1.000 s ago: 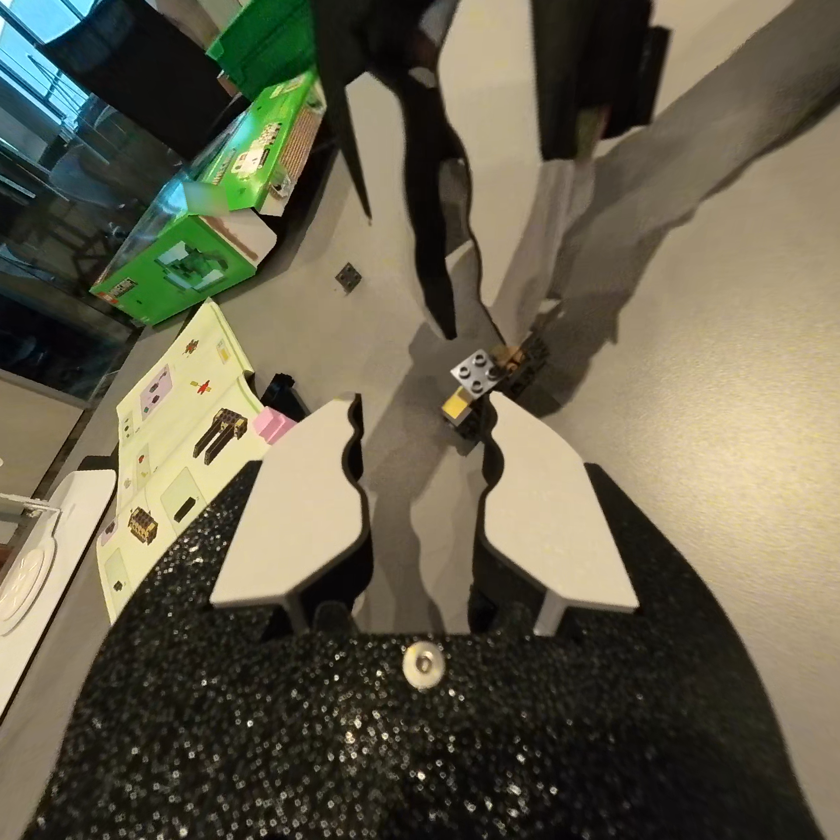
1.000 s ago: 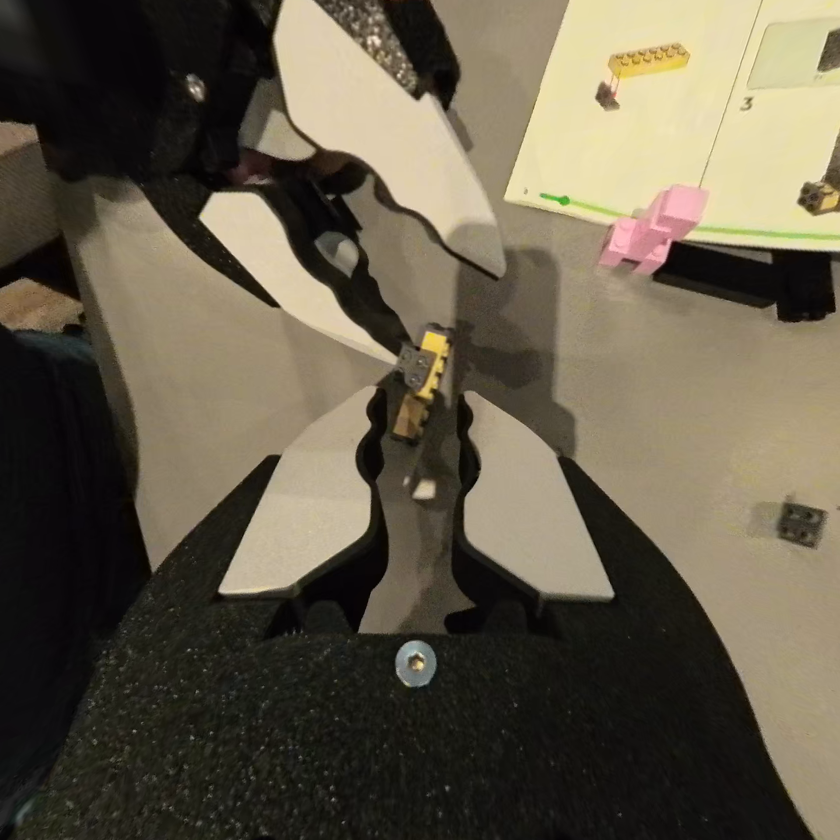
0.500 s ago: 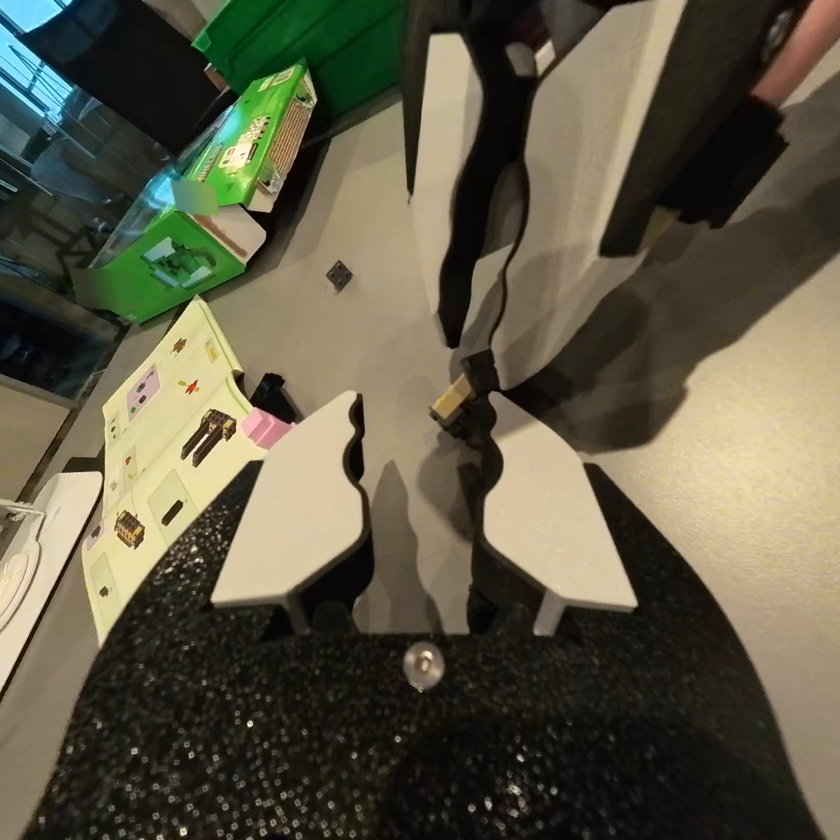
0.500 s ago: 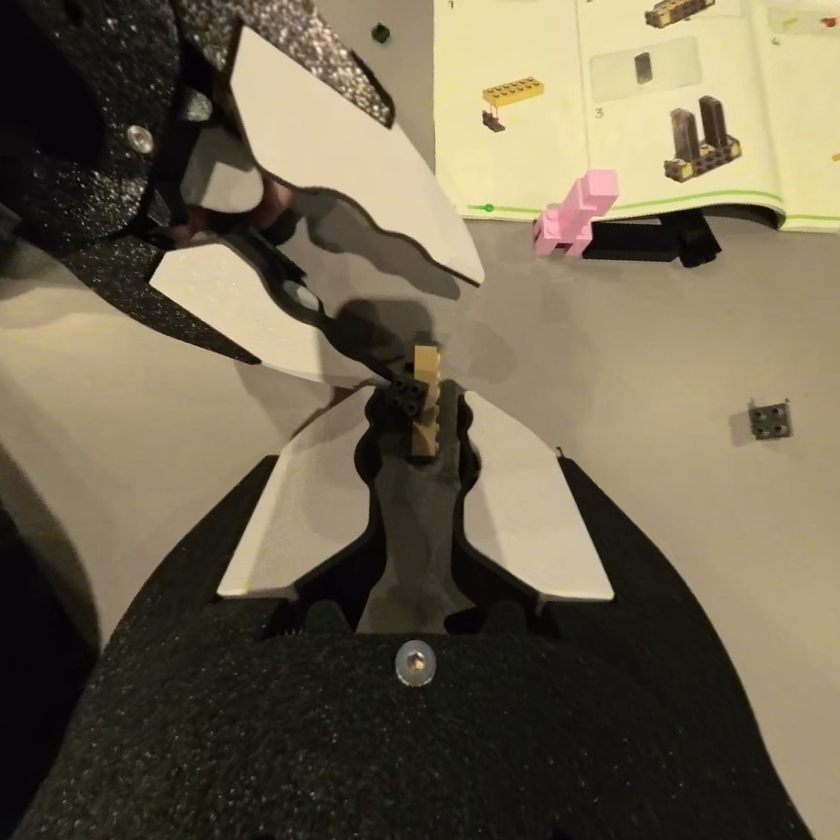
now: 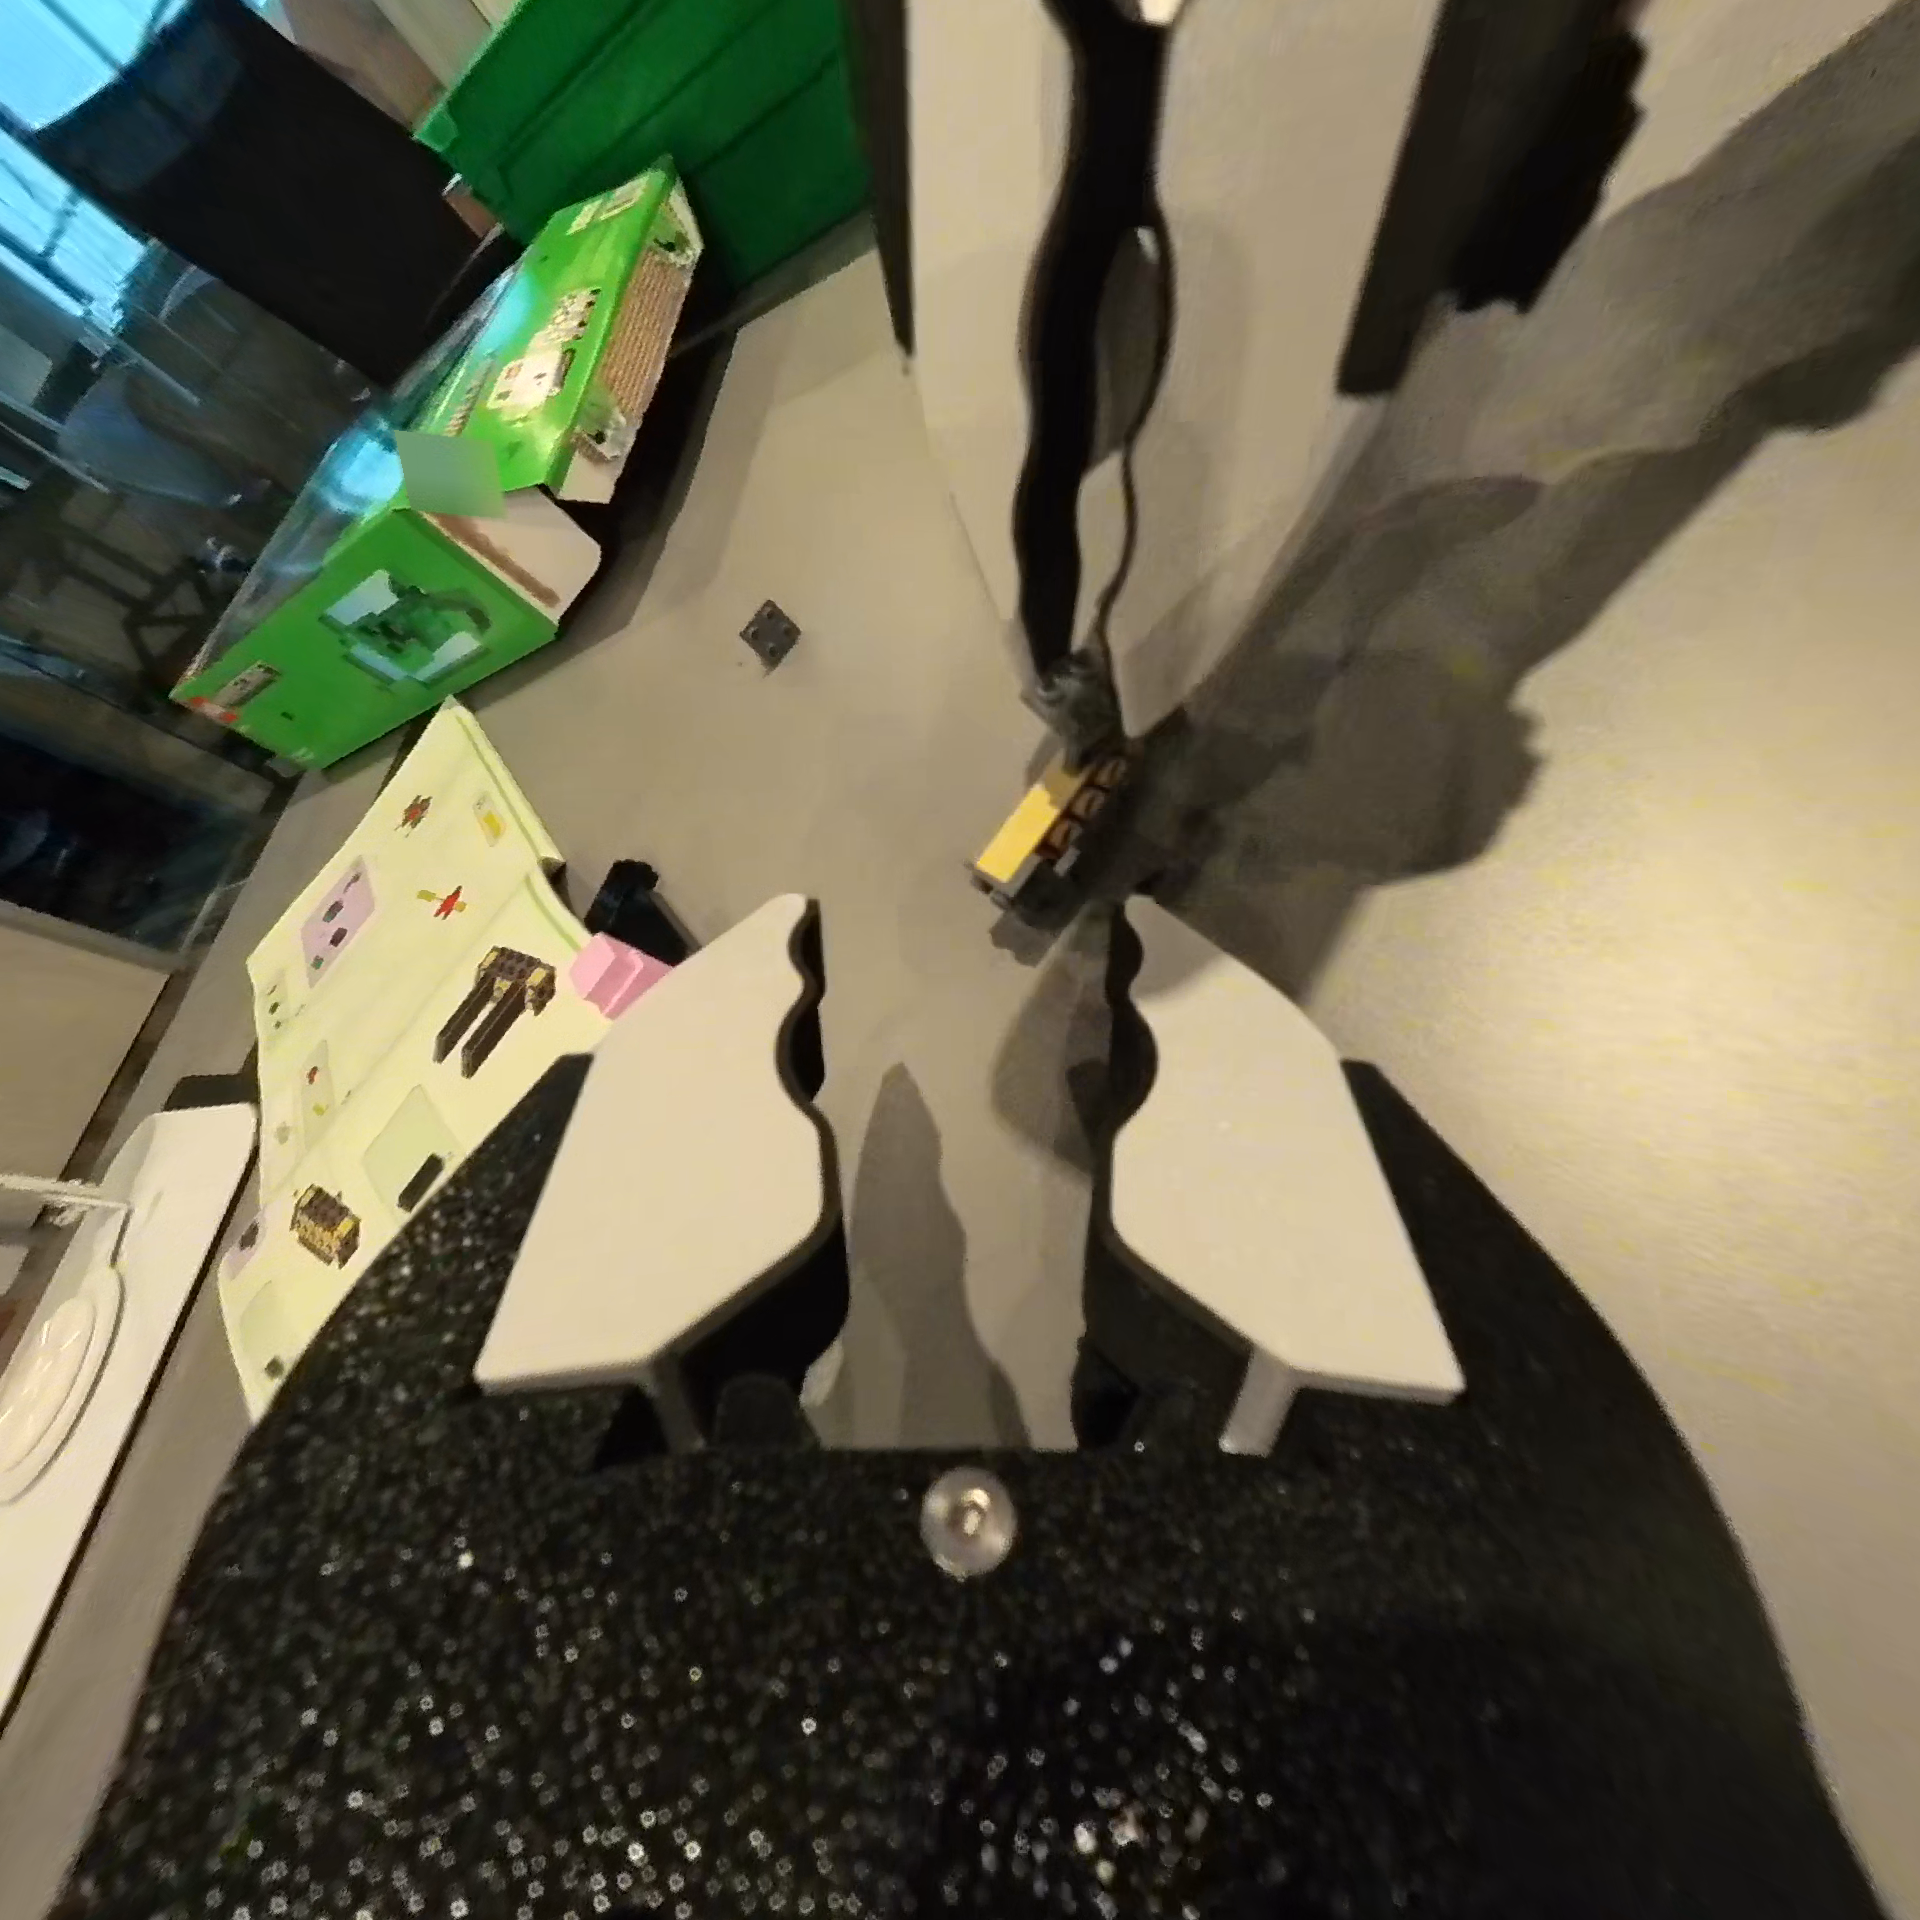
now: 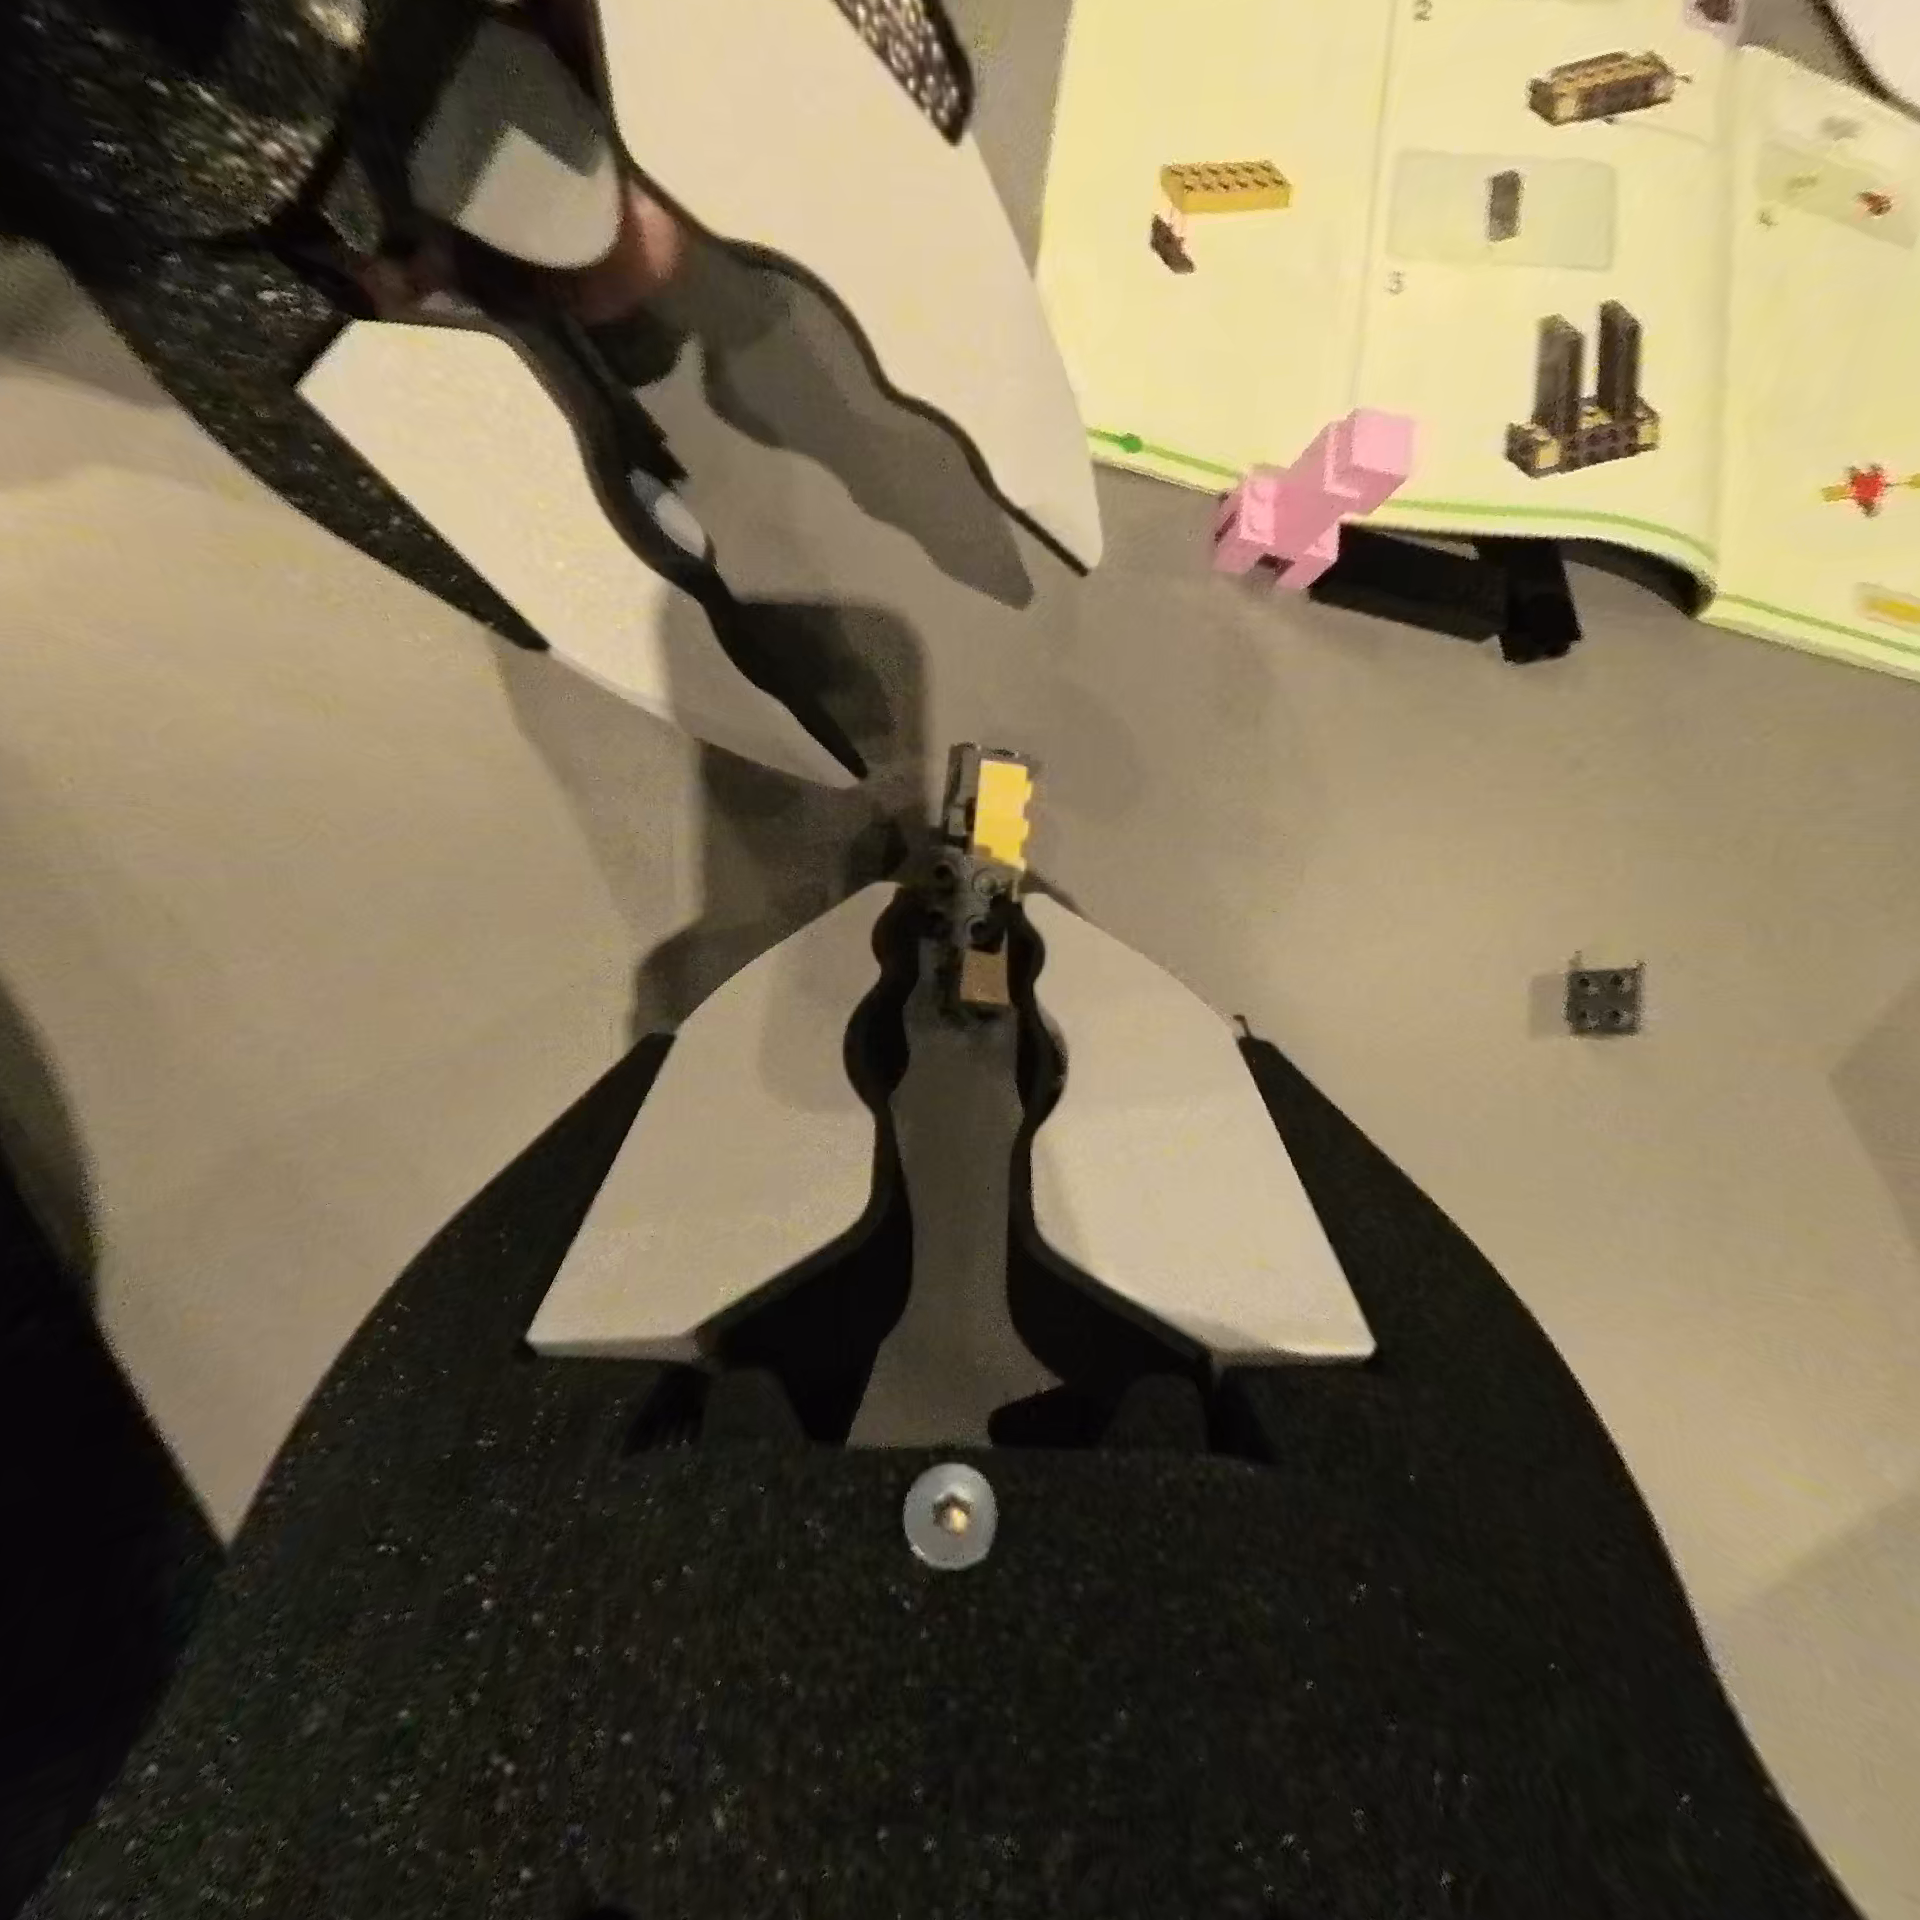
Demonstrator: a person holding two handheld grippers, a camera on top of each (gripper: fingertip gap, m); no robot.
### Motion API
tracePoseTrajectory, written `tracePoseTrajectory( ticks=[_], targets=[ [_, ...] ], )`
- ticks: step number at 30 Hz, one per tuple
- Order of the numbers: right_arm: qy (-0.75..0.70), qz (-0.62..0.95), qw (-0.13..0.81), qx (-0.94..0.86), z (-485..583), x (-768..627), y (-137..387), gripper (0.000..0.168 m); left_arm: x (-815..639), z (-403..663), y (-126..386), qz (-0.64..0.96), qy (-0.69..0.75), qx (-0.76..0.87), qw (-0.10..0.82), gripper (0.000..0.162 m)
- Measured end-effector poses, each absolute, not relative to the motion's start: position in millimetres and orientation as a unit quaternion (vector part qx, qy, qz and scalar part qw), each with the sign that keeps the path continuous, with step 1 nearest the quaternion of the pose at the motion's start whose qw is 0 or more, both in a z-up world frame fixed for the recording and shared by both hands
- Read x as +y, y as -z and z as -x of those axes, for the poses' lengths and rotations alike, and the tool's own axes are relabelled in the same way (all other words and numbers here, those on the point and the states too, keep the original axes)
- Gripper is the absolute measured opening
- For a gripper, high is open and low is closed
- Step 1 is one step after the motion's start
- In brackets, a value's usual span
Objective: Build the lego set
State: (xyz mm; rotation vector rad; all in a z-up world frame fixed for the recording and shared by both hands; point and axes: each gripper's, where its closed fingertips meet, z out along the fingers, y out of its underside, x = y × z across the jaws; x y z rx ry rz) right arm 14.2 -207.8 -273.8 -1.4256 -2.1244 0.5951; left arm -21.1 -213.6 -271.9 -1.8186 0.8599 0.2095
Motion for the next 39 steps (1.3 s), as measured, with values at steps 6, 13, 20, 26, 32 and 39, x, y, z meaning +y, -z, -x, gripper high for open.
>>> tracePoseTrajectory(
  ticks=[6, 13, 20, 26, 32, 39],
  targets=[
    [-0.262, 0.498, 0.19, -0.805, -26, -211, 268, 0.016, -212, 11, 283, 0.761, -0.045, 0.422, 0.49, 0.063],
    [-0.281, 0.461, 0.149, -0.829, -29, -211, 265, 0.016, -207, 9, 292, 0.781, 0.029, 0.434, 0.448, 0.048],
    [-0.284, 0.436, 0.13, -0.844, -24, -209, 267, 0.016, -199, 6, 297, 0.794, 0.074, 0.447, 0.406, 0.025],
    [-0.282, 0.395, 0.115, -0.867, -20, -211, 270, 0.016, -205, 6, 298, 0.83, 0.04, 0.386, 0.4, 0.02],
    [-0.274, 0.352, 0.081, -0.891, -18, -213, 275, 0.016, -210, -2, 299, 0.872, 0.028, 0.288, 0.396, 0.02],
    [-0.251, 0.332, 0.046, -0.908, -20, -206, 279, 0.015, -215, -10, 301, 0.875, 0.116, 0.255, 0.396, 0.042]
  ],
)
